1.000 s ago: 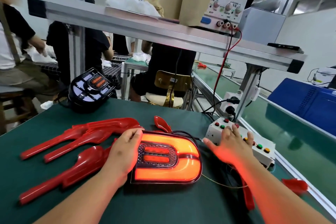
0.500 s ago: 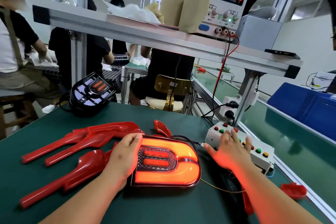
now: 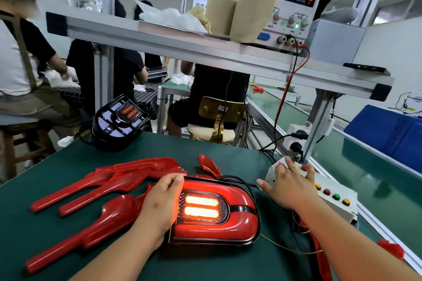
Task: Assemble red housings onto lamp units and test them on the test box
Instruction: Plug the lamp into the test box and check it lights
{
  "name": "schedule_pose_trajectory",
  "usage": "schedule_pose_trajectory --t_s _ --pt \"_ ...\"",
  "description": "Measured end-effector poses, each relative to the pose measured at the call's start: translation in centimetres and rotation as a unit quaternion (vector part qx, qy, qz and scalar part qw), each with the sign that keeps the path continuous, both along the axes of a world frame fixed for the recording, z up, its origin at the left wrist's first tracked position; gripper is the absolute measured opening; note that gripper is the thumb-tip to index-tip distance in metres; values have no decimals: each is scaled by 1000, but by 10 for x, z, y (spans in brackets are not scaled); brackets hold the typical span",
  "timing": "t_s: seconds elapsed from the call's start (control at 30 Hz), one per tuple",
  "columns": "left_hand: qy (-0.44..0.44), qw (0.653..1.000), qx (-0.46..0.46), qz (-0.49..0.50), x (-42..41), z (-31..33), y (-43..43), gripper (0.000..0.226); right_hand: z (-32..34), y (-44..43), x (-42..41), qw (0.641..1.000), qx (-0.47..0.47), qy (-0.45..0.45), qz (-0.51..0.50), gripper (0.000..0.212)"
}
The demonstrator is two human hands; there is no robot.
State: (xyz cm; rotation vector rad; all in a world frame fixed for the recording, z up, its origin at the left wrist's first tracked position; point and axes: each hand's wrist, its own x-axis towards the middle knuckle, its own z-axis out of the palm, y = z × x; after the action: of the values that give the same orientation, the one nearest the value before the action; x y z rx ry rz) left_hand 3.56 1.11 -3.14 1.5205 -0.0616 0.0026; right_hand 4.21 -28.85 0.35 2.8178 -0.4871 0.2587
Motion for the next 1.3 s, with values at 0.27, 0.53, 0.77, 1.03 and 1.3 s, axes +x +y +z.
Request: schedule_pose_trajectory --t_s 0.27,0.53,0.77,1.03,1.3 --pt "-4 1000 3 2 -3 3 -1 27 2 3 -1 998 -42 36 16 96" --pt "-10 1000 13 1 -7 6 0 22 -2 4 1 1000 -23 14 10 94" --pt "24 999 -23 -32 -6 7 4 22 12 -1 -3 994 100 -32 22 59" --pt "24 997 -60 -51 -10 8 6 27 24 15 -4 984 150 7 92 22" --pt "35 994 -88 -49 -4 8 6 26 -10 17 0 993 50 76 78 30"
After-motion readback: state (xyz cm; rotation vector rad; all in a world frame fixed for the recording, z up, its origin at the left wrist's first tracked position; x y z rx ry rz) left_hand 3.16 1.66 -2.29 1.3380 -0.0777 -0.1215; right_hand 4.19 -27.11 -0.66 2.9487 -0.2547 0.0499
